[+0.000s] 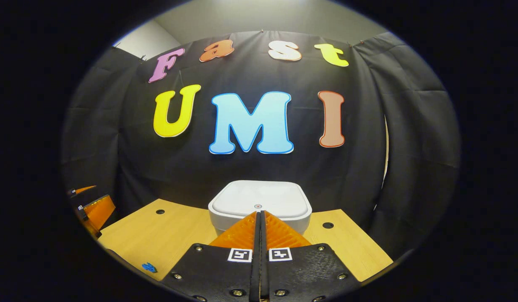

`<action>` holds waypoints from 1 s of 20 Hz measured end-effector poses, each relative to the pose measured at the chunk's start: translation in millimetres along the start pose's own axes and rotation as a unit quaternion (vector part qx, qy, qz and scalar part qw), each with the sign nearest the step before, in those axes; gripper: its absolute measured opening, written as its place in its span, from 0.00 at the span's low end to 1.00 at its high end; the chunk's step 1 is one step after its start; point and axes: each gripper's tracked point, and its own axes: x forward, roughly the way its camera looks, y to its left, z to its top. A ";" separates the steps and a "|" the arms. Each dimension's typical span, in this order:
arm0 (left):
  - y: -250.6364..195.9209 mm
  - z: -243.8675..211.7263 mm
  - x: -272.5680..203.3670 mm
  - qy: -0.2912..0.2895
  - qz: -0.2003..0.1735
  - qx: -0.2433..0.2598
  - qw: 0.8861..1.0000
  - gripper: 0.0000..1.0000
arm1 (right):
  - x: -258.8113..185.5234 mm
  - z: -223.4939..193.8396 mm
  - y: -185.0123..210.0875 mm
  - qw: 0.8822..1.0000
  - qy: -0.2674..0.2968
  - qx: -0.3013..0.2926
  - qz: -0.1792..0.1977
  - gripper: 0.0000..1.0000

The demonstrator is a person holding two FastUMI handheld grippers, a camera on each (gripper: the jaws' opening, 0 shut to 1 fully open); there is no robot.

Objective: Press the lid of the desktop garbage bin to open it, pick up the crumpled paper on the desktop and throw it into the bin, then pick up the pop can on the desktop and drop it into the bin, and finally close the garbage bin lid.

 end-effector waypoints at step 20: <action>-10.3 1.2 18.3 0.002 0.007 0.006 1.000 1.00 | 68.4 -15.3 -6.3 0.999 0.028 0.022 0.021 0.01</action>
